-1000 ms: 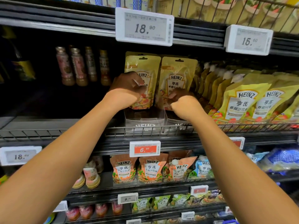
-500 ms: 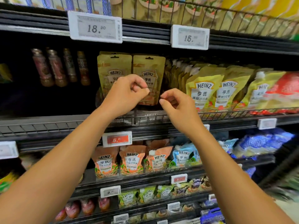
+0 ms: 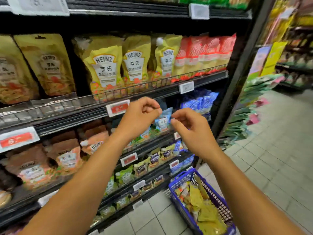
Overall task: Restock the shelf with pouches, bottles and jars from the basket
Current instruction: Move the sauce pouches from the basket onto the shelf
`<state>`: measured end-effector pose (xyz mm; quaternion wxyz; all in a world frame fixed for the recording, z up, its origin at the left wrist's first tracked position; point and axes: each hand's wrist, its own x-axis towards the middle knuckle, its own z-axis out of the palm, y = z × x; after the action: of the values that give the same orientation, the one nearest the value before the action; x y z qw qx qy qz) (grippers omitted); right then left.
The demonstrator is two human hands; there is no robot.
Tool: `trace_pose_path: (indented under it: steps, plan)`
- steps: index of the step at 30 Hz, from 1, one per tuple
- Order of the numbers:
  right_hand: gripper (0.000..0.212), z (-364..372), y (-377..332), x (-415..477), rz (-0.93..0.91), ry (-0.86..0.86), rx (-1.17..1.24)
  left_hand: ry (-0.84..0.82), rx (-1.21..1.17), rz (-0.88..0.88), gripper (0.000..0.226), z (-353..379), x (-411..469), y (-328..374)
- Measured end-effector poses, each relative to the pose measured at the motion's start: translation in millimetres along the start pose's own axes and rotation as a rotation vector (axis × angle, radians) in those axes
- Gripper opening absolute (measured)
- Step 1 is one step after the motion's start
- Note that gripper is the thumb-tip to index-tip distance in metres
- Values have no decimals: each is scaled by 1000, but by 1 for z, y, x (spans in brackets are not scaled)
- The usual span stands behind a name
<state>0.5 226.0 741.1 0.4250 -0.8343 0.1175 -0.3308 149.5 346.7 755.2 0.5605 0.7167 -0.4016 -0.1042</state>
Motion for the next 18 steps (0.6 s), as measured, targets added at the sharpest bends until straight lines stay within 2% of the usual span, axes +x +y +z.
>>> trace_pose_path:
  steps: [3, 5, 11, 18]
  plan:
    - [27, -39, 27, -31, 91, 79, -10, -90, -66, -27, 10, 61, 0, -6]
    - [28, -62, 43, -50, 168, 124, -24, -161, -114, -69, 12, 98, -2, -10]
    - [12, -110, 87, -86, 376, 254, -14, -325, -194, -132, 13, 186, 3, -23]
    - [9, -137, 153, -97, 568, 351, -52, -510, -244, -196, 14, 263, 35, -55]
